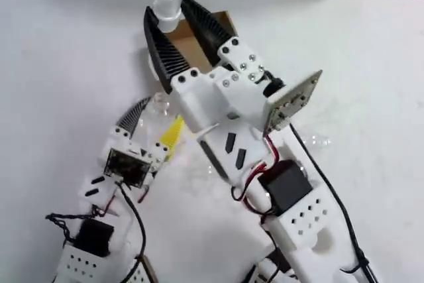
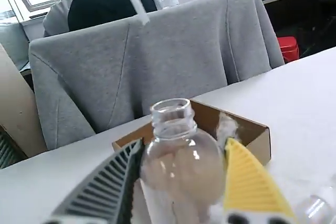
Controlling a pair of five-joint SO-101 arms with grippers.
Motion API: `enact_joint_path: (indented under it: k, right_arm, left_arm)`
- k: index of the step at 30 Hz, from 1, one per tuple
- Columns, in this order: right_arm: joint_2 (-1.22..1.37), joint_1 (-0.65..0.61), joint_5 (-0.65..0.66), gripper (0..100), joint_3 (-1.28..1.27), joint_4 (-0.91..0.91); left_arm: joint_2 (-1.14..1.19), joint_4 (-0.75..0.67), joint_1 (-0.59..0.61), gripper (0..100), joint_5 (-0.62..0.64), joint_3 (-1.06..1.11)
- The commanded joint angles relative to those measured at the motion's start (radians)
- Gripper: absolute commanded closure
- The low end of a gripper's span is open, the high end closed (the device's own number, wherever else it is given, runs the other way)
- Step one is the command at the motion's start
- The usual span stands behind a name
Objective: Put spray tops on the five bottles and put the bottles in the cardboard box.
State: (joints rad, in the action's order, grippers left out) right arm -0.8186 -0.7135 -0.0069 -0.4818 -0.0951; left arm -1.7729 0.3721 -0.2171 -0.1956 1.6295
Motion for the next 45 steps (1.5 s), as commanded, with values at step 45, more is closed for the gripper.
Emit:
enact_joint_path:
  k: [45]
  right_arm:
    - [0.108, -0.01, 0.011, 98.3, 0.203, -0.223]
  left_arm:
    - [-0.016, -0.078, 0.013, 98, 0.18, 0.012]
